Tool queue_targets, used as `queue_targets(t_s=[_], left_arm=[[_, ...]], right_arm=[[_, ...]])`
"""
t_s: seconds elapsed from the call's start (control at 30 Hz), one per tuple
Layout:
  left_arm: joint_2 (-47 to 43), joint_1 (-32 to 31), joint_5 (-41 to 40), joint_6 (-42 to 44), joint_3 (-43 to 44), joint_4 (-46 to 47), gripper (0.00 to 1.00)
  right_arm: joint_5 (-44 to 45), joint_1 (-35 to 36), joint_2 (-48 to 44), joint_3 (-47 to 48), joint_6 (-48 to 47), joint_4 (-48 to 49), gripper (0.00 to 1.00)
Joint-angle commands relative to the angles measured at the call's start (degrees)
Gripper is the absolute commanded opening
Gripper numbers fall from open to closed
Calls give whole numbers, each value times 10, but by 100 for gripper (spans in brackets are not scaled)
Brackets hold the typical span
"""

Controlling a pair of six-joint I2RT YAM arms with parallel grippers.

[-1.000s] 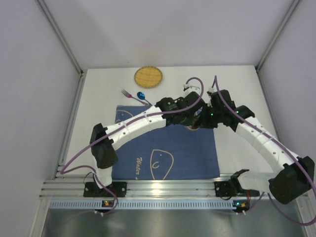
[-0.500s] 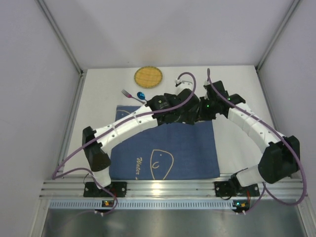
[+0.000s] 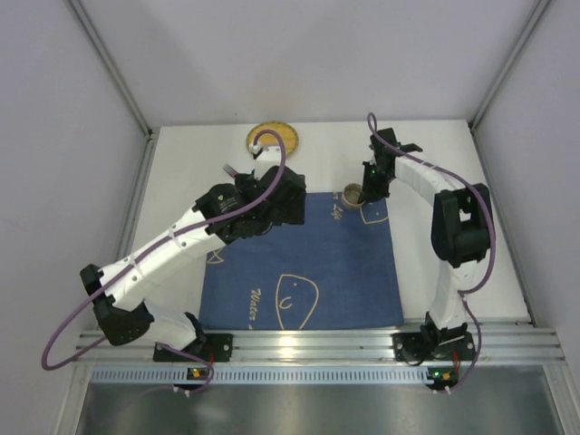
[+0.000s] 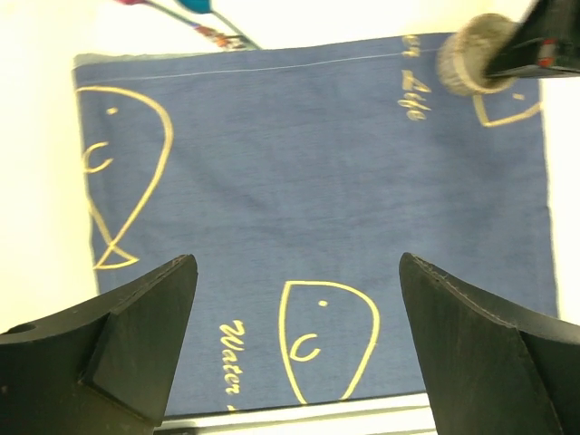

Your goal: Set the dinner table for one person

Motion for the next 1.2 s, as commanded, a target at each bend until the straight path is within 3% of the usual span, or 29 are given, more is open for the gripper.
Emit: queue_targets(t_s=[0.0,0.03,0.1,0.2,0.3,0.37,0.57,0.9,1.0,1.17], left_arm=[[-29,36,-5,-8,-26,-12,98],[-35,45,5,-3,-32,-10,98],[-36,77,15,15,-33,-6,99],[-33,133,59,48,-40,22,98],[-9,198,113,81,-39,63,99],[29,240,141,102,-23,87,98],[167,319,206,128,68,150,98],[456,355,238,121,317,156,95],[513,358,252,113,356,151,94],[544,358,253,101,341,153,92]], right_arm=[[5,-21,40,52,-5,-1,0],[13,-22,58,56,-5,-3,0],[26,-22,71,59,-4,-7,12],[35,-21,84,48,0,-9,42],[43,-20,81,35,2,-9,62],[48,-19,64,30,1,-10,69],[45,-20,-33,24,10,-30,73],[33,-19,-248,-23,17,-93,77],[40,-21,-300,-69,21,-101,77],[54,-35,-358,-154,21,-110,77]])
